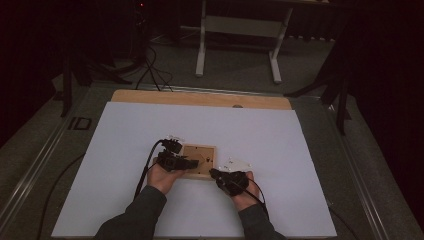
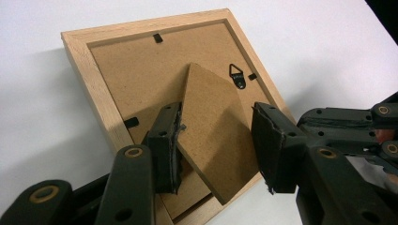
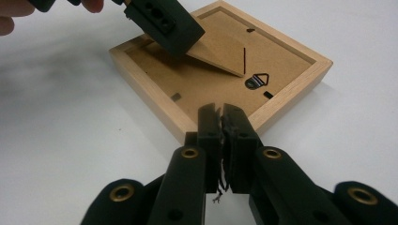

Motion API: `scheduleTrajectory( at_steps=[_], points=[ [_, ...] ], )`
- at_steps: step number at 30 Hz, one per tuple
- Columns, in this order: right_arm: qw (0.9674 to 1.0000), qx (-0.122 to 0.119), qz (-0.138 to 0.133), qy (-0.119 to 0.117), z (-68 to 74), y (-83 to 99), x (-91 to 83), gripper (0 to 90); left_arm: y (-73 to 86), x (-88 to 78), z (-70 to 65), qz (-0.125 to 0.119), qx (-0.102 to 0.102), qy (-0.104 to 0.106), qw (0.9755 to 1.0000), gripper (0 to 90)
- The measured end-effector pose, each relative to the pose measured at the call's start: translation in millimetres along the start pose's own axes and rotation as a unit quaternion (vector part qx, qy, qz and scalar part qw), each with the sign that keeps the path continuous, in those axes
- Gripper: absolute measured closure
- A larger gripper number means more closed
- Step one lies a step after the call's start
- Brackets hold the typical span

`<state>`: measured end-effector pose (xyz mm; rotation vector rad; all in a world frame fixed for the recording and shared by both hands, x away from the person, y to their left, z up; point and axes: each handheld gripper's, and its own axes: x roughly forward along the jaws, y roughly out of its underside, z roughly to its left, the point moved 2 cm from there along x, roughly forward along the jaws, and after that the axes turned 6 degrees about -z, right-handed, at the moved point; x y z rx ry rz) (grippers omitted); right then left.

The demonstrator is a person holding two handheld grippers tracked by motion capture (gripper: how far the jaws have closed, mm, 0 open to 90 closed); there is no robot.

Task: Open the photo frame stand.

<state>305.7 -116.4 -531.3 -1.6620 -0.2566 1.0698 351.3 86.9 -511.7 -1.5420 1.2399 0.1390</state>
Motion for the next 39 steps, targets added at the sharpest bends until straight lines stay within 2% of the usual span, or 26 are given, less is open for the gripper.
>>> scheduleTrajectory(
  at_steps=[5, 9, 11, 13, 16, 17, 18, 22, 25, 26, 29, 35, 39],
  points=[
    [1.0000, -0.003, 0.000, 0.002, -0.7, -0.3, 0.2, 73.8, 0.7, -1.0, -1.7, -0.001, 0.011, -0.004, 0.9999, 55.3],
    [1.0000, -0.005, -0.001, 0.000, -1.5, -0.8, -0.1, 68.5, 1.2, -2.2, -3.7, -0.004, 0.020, -0.007, 0.9998, 55.4],
    [1.0000, -0.006, -0.002, 0.001, -3.0, -2.3, -1.4, 63.0, 1.7, -3.8, -6.1, -0.007, 0.030, -0.010, 0.9995, 55.4],
    [1.0000, 0.000, -0.005, 0.001, -4.8, -3.6, -2.8, 60.6, 1.8, -4.6, -7.0, -0.010, 0.034, -0.010, 0.9993, 55.4],
    [1.0000, 0.006, -0.006, -0.001, -8.1, -5.5, -5.0, 58.3, 3.8, -7.5, -11.9, -0.021, 0.057, -0.016, 0.9980, 55.5],
    [0.9999, 0.008, -0.007, 0.000, -9.0, -6.1, -5.6, 57.8, 3.8, -7.5, -11.9, -0.021, 0.057, -0.016, 0.9980, 55.5],
    [0.9999, 0.010, -0.008, 0.001, -10.0, -6.8, -6.4, 57.1, 5.5, -9.0, -14.0, -0.027, 0.069, -0.018, 0.9971, 55.5],
    [0.9998, 0.019, -0.011, 0.005, -13.9, -9.5, -8.8, 54.9, 9.8, -11.6, -17.5, -0.039, 0.088, -0.021, 0.9951, 55.5],
    [0.9997, 0.022, -0.011, 0.005, -14.9, -10.1, -9.2, 54.2, 10.9, -12.3, -18.7, -0.043, 0.093, -0.024, 0.9945, 55.5],
    [0.9996, 0.027, -0.009, 0.007, -17.7, -11.5, -10.5, 51.3, 14.0, -14.3, -21.3, -0.049, 0.108, -0.027, 0.9926, 55.5],
    [0.9995, 0.031, -0.009, 0.006, -19.2, -13.3, -11.8, 49.7, 16.8, -15.6, -22.4, -0.052, 0.123, -0.030, 0.9906, 55.5],
    [0.9995, 0.030, -0.012, 0.001, -19.9, -16.9, -12.8, 47.7, 21.3, -17.7, -23.6, -0.060, 0.137, -0.031, 0.9882, 55.4],
    [0.9994, 0.032, -0.015, -0.001, -21.7, -21.2, -14.1, 48.4, 25.8, -20.6, -26.2, -0.067, 0.153, -0.036, 0.9853, 55.5]
  ],
)
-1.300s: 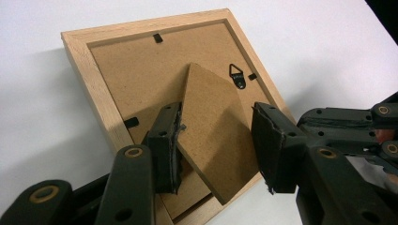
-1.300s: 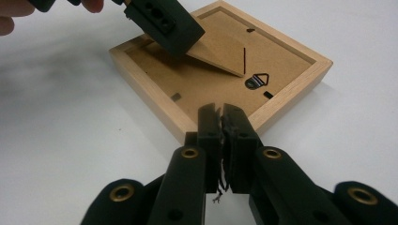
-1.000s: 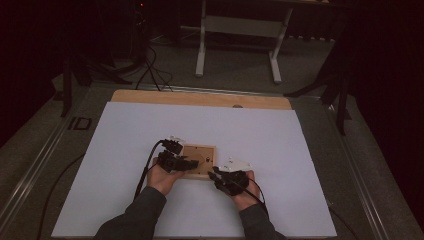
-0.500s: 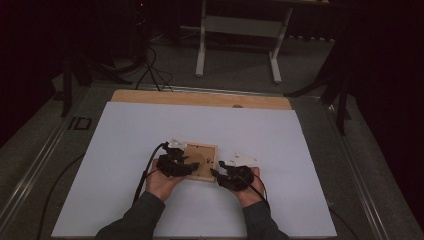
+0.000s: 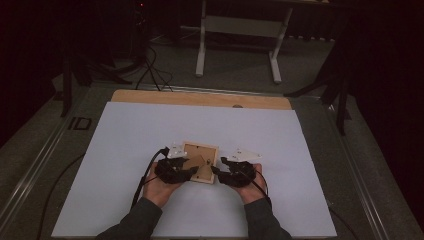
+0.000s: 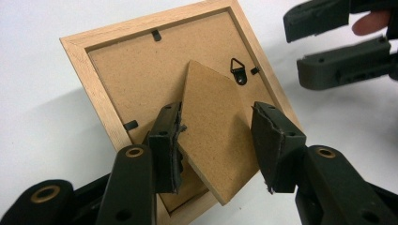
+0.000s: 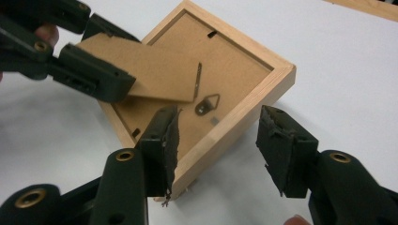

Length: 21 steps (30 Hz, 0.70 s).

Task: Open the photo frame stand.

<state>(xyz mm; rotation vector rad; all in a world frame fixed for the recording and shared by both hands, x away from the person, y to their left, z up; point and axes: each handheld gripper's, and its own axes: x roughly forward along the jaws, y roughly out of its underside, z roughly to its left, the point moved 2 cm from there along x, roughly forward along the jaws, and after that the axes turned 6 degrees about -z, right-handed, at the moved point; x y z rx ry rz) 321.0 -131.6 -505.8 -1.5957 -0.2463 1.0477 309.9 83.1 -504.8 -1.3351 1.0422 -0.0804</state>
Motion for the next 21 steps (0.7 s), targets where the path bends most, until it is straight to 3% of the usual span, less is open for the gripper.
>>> scheduleTrajectory(
  at_steps=[13, 21],
  points=[
    [1.0000, 0.002, -0.004, -0.009, -0.5, -9.5, -0.6, 49.3, 10.1, -7.1, -2.9, -0.017, 0.030, 0.003, 0.9994, 55.6],
    [0.9999, 0.004, -0.007, -0.009, -5.3, -17.0, 0.7, 49.6, 15.5, -11.7, -5.1, -0.026, 0.039, 0.001, 0.9989, 55.7]
  ],
)
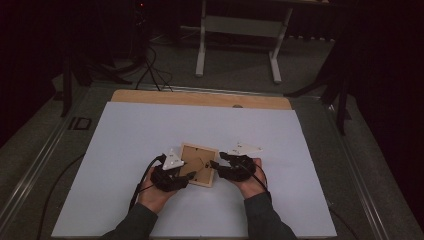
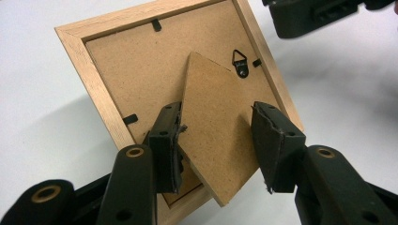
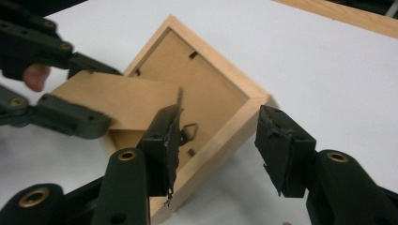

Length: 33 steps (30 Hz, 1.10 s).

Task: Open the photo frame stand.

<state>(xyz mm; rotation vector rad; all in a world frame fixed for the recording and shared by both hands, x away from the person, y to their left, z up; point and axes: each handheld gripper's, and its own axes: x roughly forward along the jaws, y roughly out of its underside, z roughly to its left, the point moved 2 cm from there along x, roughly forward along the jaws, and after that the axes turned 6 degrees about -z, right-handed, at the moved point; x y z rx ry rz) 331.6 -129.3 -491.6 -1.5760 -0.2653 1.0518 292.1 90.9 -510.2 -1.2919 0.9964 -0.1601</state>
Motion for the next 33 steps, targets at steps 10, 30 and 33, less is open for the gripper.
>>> scheduleTrajectory(
  at_steps=[10, 30, 33],
  points=[
    [0.9994, 0.031, -0.007, -0.011, -13.5, -4.1, 6.5, 49.8, 5.9, -4.9, -2.2, -0.009, 0.018, -0.001, 0.9998, 55.8],
    [0.9946, 0.074, 0.015, -0.072, -12.1, 3.8, 22.0, 43.8, 14.6, -12.4, -3.9, -0.015, 0.038, 0.008, 0.9991, 56.4],
    [0.9942, 0.076, 0.014, -0.074, -12.0, 4.3, 21.9, 46.4, 15.2, -13.0, -2.0, -0.014, 0.031, 0.017, 0.9993, 56.4]
  ],
)
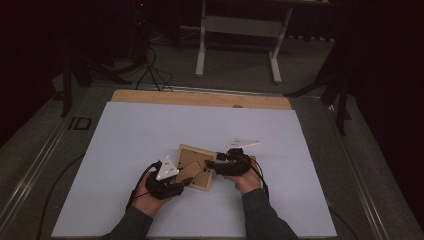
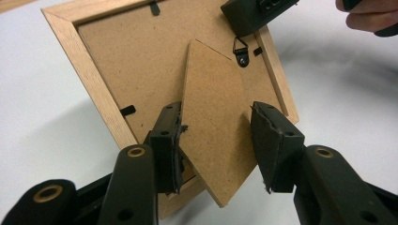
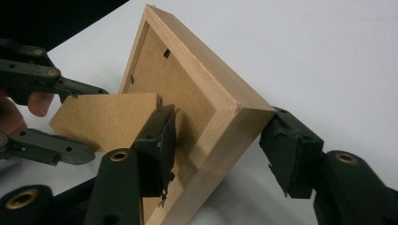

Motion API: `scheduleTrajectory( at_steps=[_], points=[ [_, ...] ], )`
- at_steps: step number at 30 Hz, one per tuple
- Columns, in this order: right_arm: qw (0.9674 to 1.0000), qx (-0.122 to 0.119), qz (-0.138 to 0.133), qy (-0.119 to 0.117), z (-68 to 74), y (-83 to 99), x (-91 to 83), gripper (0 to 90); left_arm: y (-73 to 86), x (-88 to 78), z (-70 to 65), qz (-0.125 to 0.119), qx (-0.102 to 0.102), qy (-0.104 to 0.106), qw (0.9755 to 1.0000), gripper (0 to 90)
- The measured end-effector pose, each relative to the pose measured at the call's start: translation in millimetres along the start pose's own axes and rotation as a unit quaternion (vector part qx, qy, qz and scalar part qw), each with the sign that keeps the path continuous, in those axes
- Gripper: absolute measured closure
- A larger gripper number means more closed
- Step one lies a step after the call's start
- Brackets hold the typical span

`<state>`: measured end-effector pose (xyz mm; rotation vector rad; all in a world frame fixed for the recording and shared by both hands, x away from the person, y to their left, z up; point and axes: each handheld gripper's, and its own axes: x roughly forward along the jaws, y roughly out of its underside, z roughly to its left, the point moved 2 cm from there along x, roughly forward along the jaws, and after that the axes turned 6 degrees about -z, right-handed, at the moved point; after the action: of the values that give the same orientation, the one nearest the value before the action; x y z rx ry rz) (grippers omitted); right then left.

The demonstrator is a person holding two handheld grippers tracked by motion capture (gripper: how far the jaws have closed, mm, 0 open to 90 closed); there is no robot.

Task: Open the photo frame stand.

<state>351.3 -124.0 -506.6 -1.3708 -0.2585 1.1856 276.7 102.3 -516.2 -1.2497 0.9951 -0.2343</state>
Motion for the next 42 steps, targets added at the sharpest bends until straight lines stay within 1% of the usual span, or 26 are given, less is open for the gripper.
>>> scheduleTrajectory(
  at_steps=[5, 6, 10, 11, 13, 15, 19, 24, 29, 31, 32, 34, 36, 42],
  points=[
    [1.0000, -0.004, -0.001, -0.004, 0.7, 0.2, -1.8, 47.7, -0.5, -2.4, 2.6, 0.001, -0.016, 0.017, 0.9997, 56.8],
    [1.0000, -0.005, -0.003, -0.005, 0.8, 0.3, -2.3, 48.1, -0.9, -2.8, 3.7, 0.003, -0.023, 0.026, 0.9994, 57.0],
    [0.9998, -0.015, -0.008, -0.008, 3.2, 0.1, -4.7, 49.4, -1.7, -4.7, 8.4, 0.010, -0.054, 0.050, 0.9973, 57.9],
    [0.9997, -0.021, -0.008, -0.008, 4.4, -0.1, -5.5, 49.7, -1.9, -5.1, 9.2, 0.010, -0.059, 0.050, 0.9970, 59.4],
    [0.9996, -0.026, -0.009, -0.007, 6.3, -0.5, -6.4, 50.0, -2.3, -5.8, 10.4, 0.011, -0.068, 0.057, 0.9960, 61.7],
    [0.9994, -0.034, -0.009, -0.006, 8.1, -0.9, -7.3, 50.4, -2.6, -6.5, 11.3, 0.014, -0.072, 0.063, 0.9953, 63.9],
    [0.9990, -0.042, -0.012, -0.005, 11.3, -2.0, -9.1, 51.7, -2.5, -6.5, 12.1, 0.022, -0.071, 0.066, 0.9951, 65.9],
    [0.9986, -0.048, -0.020, -0.002, 14.2, -5.1, -12.5, 55.0, -2.7, -5.6, 12.0, 0.023, -0.069, 0.058, 0.9956, 68.0],
    [0.9978, -0.058, -0.031, 0.000, 17.9, -8.5, -15.3, 58.1, -2.7, -4.9, 11.4, 0.026, -0.058, 0.046, 0.9969, 69.4],
    [0.9975, -0.062, -0.033, 0.002, 19.2, -9.3, -15.8, 58.5, -2.6, -4.4, 11.1, 0.026, -0.055, 0.039, 0.9974, 69.5],
    [0.9975, -0.062, -0.033, 0.002, 19.2, -9.3, -15.8, 58.5, -2.6, -4.4, 11.1, 0.026, -0.055, 0.039, 0.9974, 69.5],
    [0.9970, -0.070, -0.034, 0.006, 21.7, -10.6, -15.5, 58.7, -2.2, -3.7, 11.2, 0.028, -0.052, 0.030, 0.9978, 69.4],
    [0.9965, -0.076, -0.033, 0.010, 23.2, -11.3, -15.2, 58.7, -1.9, -3.2, 11.4, 0.028, -0.051, 0.026, 0.9980, 69.3],
    [0.9956, -0.086, -0.035, 0.014, 27.2, -13.1, -13.7, 58.2, -0.6, -1.8, 13.2, 0.030, -0.049, 0.009, 0.9983, 69.1]
  ],
)
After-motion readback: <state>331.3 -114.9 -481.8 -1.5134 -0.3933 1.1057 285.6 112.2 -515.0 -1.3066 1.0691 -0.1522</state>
